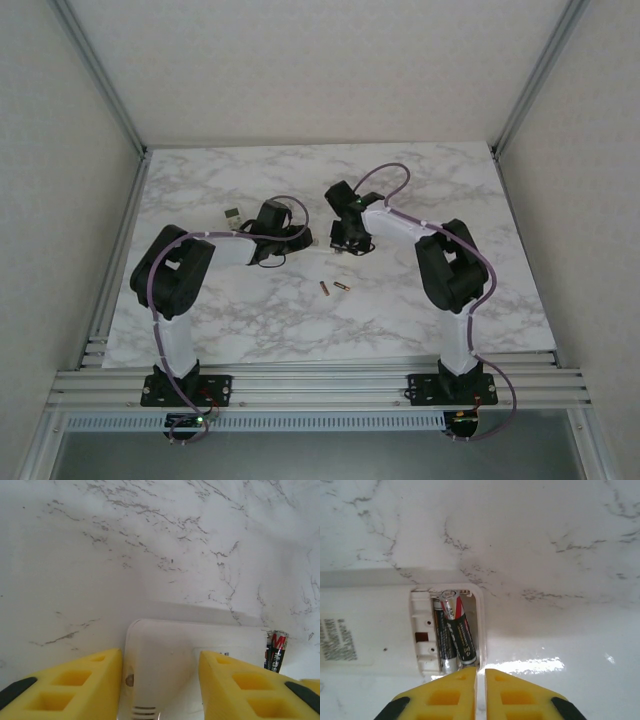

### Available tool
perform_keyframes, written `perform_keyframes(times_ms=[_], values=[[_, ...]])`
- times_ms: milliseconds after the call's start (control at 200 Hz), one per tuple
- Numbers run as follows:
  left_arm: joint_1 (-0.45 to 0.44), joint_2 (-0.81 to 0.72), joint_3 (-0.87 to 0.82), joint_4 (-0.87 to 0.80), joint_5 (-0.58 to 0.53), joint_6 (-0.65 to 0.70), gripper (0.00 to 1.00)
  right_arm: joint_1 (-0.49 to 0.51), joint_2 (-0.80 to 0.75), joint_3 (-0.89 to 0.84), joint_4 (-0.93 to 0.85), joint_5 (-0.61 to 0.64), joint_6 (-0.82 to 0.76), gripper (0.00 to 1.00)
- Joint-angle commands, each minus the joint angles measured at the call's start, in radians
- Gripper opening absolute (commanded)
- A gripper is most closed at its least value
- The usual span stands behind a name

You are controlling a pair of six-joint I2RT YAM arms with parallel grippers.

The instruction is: Load the batteries into the remote control

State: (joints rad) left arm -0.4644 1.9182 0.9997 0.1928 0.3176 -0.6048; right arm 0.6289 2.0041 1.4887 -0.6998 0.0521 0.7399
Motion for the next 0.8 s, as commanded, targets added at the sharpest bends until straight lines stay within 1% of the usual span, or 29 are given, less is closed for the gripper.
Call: perform_keyframes(times_ms=[0,145,260,496,696,796], values=[[-0.036,0.007,-0.024,-0.152,0.045,-0.033,0.43,0.0,-0.035,0.043,-0.048,0.002,-0.014,0.12],[-0.036,0.005,-0.018,-0.157,0.05,-0.029,0.43,-0.006,-0.003,0.069,-0.025,-0.019,-0.006,0.18],[-0.034,0.002,-0.011,-0.163,0.05,-0.026,0.43,-0.015,0.05,0.122,-0.033,-0.012,-0.009,0.2],[-0.036,-0.002,-0.006,-0.164,0.056,-0.024,0.43,-0.024,0.116,0.176,-0.051,-0.001,-0.018,0.21],[-0.034,-0.002,-0.001,-0.164,0.06,-0.021,0.43,-0.024,0.133,0.174,-0.049,0.001,-0.026,0.21],[-0.034,-0.002,-0.001,-0.164,0.061,-0.023,0.43,-0.024,0.143,0.173,-0.047,0.0,-0.026,0.19]])
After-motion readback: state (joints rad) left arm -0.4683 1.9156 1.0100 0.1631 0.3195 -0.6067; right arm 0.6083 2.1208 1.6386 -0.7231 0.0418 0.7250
